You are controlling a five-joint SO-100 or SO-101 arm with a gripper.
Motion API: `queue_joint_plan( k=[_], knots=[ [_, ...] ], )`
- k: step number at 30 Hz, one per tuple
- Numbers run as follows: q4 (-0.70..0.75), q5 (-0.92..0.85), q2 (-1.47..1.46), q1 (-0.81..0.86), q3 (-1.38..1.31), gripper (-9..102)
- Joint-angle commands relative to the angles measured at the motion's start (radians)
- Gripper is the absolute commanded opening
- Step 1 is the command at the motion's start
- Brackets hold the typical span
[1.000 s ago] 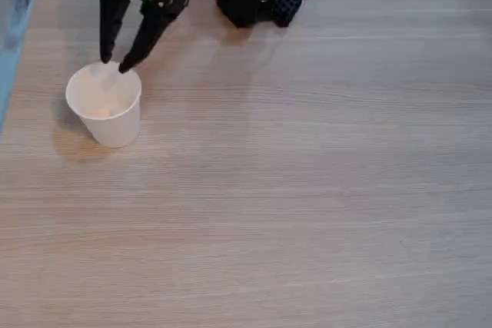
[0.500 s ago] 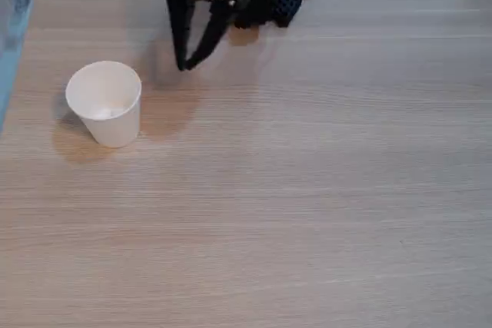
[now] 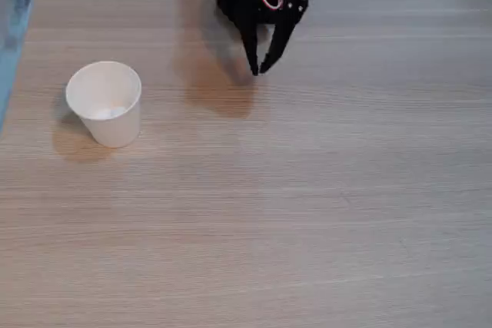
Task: Grasp a block and put it in the bin.
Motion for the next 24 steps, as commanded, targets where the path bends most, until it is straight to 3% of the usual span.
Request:
queue_joint_plan(
  k=[1,13,24],
  knots=[
    [0.008,0.012,0.057,-0.049,0.043,0],
    [0.046,-0.052,0.336,-0.081,0.314,0],
    [0.221,-0.092,0.614,-0.141,0.514,0]
  ],
)
